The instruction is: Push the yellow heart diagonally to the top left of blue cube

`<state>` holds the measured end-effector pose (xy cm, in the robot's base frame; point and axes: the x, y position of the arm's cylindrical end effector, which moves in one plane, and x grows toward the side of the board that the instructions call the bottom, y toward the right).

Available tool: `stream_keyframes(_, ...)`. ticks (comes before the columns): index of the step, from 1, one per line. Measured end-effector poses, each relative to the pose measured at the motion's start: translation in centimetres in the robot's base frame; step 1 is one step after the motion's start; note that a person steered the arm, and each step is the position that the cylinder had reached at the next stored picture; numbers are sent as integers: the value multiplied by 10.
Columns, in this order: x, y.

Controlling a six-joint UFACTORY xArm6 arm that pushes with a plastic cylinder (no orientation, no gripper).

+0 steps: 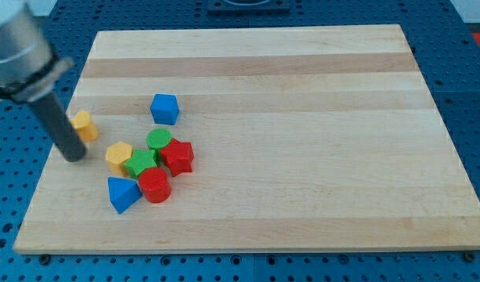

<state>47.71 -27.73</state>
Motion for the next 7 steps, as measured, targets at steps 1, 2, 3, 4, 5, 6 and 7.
stream_keyframes(1, -36, 24)
stream_keyframes(2, -69, 55)
stream_keyframes(3, -104, 55)
stream_keyframes(4, -118, 57)
stream_keyframes(5, -141, 81)
stream_keyframes(6, -151, 103)
stream_keyframes(7, -152, 95)
